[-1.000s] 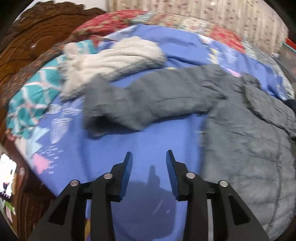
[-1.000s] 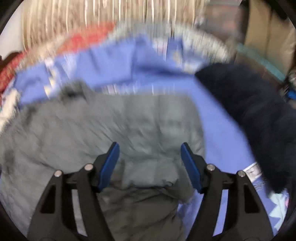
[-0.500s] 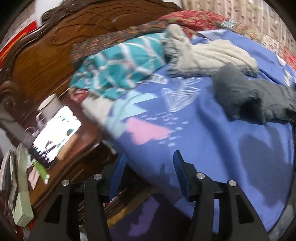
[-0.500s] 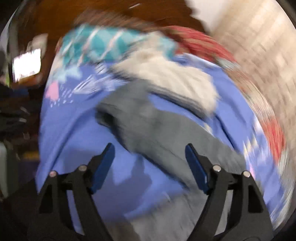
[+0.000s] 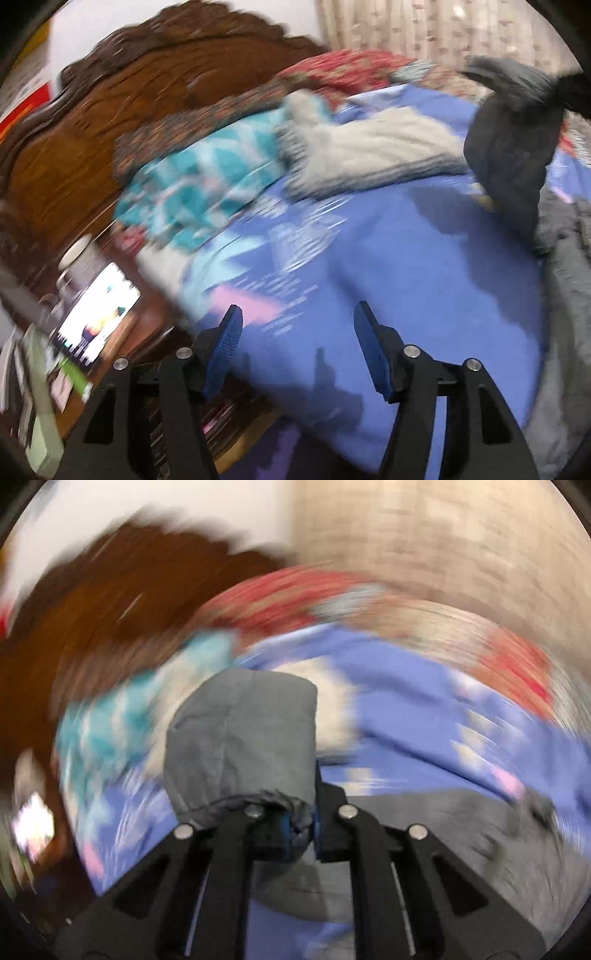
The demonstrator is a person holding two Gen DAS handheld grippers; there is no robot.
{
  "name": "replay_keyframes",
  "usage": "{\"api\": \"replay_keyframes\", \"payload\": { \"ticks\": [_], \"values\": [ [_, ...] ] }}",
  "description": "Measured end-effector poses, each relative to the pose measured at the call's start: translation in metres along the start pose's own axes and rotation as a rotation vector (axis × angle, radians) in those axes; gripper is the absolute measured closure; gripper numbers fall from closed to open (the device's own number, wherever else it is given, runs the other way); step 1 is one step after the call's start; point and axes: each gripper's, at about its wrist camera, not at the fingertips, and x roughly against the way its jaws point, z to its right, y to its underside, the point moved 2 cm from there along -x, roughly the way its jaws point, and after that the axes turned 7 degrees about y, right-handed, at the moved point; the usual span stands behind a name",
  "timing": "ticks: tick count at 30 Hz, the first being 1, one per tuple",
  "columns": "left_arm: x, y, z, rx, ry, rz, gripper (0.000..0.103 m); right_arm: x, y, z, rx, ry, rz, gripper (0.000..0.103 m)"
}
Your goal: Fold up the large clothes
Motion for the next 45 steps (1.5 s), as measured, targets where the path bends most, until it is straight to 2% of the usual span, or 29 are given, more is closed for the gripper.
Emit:
{"api": "replay_keyframes", "payload": {
  "ticks": [2, 4, 5, 8, 9, 10, 11, 12, 14, 16, 18, 20, 22, 24, 25, 26, 27, 28, 29, 30, 32, 34, 35, 36, 38, 41, 43, 45],
  "values": [
    [0.003, -0.019, 0.037, -0.041, 0.066, 0.024, 0.021, 0.014, 0.009, 0.092, -0.123, 0.100, 0.016, 0.094],
    [0.005, -0.037, 0.079, -0.095, 0.133, 0.044, 0.021, 0.021, 0.031, 0.155, -0.193, 0.172, -0.004, 0.094],
    [0.006, -0.046, 0.102, -0.126, 0.161, 0.055, 0.021, 0.022, 0.050, 0.198, -0.248, 0.217, -0.035, 0.094],
    [0.003, -0.068, 0.175, -0.220, 0.246, 0.071, 0.021, 0.023, 0.111, 0.283, -0.407, 0.277, -0.119, 0.091],
    [-0.001, -0.076, 0.205, -0.248, 0.296, 0.060, 0.021, 0.022, 0.126, 0.300, -0.442, 0.285, -0.148, 0.072],
    [-0.003, -0.081, 0.225, -0.264, 0.318, 0.050, 0.021, 0.024, 0.147, 0.323, -0.498, 0.304, -0.180, 0.059],
    [-0.005, -0.086, 0.249, -0.289, 0.345, 0.039, 0.021, 0.033, 0.171, 0.348, -0.586, 0.312, -0.185, 0.036],
    [-0.007, -0.088, 0.268, -0.310, 0.365, 0.036, 0.021, 0.041, 0.187, 0.365, -0.670, 0.294, -0.178, 0.031],
    [-0.010, -0.092, 0.309, -0.359, 0.389, 0.037, 0.021, 0.061, 0.219, 0.399, -0.863, 0.208, -0.139, 0.031],
    [-0.020, -0.097, 0.346, -0.406, 0.391, 0.025, 0.021, 0.077, 0.231, 0.419, -0.920, 0.217, -0.105, 0.031],
    [-0.035, -0.101, 0.373, -0.429, 0.375, 0.002, 0.021, 0.086, 0.231, 0.427, -0.898, 0.239, -0.083, 0.031],
    [-0.047, -0.106, 0.391, -0.422, 0.397, -0.035, 0.021, 0.087, 0.221, 0.427, -0.827, 0.260, -0.085, 0.031],
    [-0.065, -0.108, 0.411, -0.427, 0.411, -0.099, 0.019, 0.074, 0.210, 0.418, -0.703, 0.318, -0.155, 0.028],
    [-0.086, -0.104, 0.425, -0.453, 0.391, -0.156, 0.017, 0.058, 0.198, 0.401, -0.550, 0.320, -0.213, 0.027],
    [-0.100, -0.098, 0.434, -0.469, 0.374, -0.190, 0.017, 0.058, 0.194, 0.394, -0.491, 0.326, -0.216, 0.027],
    [-0.110, -0.094, 0.440, -0.484, 0.342, -0.205, 0.017, 0.067, 0.187, 0.391, -0.456, 0.353, -0.166, 0.027],
    [-0.124, -0.089, 0.444, -0.504, 0.283, -0.221, 0.017, 0.083, 0.188, 0.398, -0.474, 0.374, -0.118, 0.027],
    [-0.132, -0.087, 0.443, -0.503, 0.266, -0.231, 0.017, 0.095, 0.187, 0.408, -0.524, 0.381, -0.073, 0.025],
    [-0.139, -0.087, 0.440, -0.485, 0.277, -0.243, 0.017, 0.106, 0.191, 0.427, -0.630, 0.355, -0.042, 0.017],
    [-0.143, -0.088, 0.436, -0.453, 0.304, -0.258, 0.016, 0.109, 0.198, 0.437, -0.679, 0.358, -0.053, 0.017],
    [-0.147, -0.096, 0.427, -0.404, 0.276, -0.255, 0.016, 0.108, 0.204, 0.449, -0.754, 0.368, -0.067, 0.017],
    [-0.146, -0.110, 0.411, -0.377, 0.161, -0.168, 0.017, 0.109, 0.214, 0.459, -0.930, 0.209, -0.005, 0.017],
    [-0.151, -0.116, 0.399, -0.354, 0.100, -0.141, 0.017, 0.104, 0.210, 0.455, -0.958, 0.143, -0.004, 0.017],
    [-0.160, -0.120, 0.384, -0.326, 0.067, -0.160, 0.017, 0.100, 0.200, 0.446, -0.904, 0.154, -0.027, 0.017],
    [-0.180, -0.124, 0.358, -0.260, 0.069, -0.231, 0.017, 0.090, 0.175, 0.419, -0.740, 0.204, -0.048, 0.017],
    [-0.193, -0.127, 0.330, -0.171, 0.140, -0.288, 0.017, 0.084, 0.155, 0.394, -0.660, 0.269, -0.034, 0.018],
    [-0.184, -0.128, 0.323, -0.163, 0.201, -0.281, 0.017, 0.081, 0.147, 0.375, -0.575, 0.255, -0.014, 0.018],
    [-0.173, -0.131, 0.320, -0.152, 0.259, -0.269, 0.017, 0.064, 0.139, 0.330, -0.382, 0.176, -0.085, 0.023]
  ]
}}
